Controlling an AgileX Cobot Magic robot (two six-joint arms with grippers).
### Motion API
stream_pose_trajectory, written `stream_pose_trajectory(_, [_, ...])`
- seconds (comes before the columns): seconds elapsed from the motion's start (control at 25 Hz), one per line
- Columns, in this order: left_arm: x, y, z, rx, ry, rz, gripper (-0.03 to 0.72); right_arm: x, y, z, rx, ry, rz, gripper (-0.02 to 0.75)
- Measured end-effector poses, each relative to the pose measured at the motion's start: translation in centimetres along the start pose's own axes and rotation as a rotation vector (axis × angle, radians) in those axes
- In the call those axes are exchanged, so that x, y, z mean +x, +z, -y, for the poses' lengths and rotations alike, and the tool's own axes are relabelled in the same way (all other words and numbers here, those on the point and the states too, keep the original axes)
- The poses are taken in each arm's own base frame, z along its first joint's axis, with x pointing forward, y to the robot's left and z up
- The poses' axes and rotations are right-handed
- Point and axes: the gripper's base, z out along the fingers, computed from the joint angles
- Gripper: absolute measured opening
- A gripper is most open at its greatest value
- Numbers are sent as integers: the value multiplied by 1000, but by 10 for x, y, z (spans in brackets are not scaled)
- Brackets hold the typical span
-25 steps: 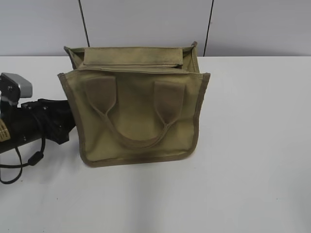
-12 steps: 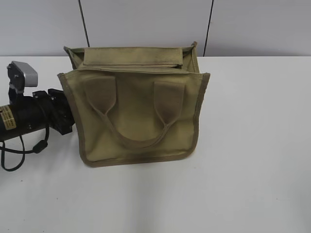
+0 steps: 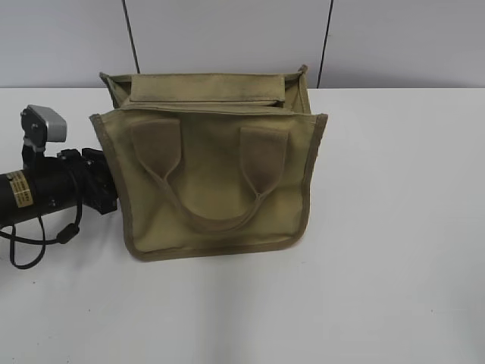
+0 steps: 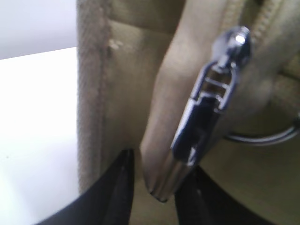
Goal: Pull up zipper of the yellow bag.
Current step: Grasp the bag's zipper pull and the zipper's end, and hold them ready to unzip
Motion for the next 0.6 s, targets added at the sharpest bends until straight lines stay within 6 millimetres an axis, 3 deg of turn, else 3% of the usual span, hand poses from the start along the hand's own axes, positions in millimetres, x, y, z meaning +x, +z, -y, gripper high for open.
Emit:
stream_pose_trajectory(0.12, [-1,1,-2,-9,1,7,159,0,0,0,0,0,0,596])
stream_pose_trajectory(0.24, [-2,1,-3,-15,-1,10,22,0,0,0,0,0,0,596])
stream_pose_trajectory(0.6, [-4,1,0,14,-18,5,8,0,0,0,0,0,0,596])
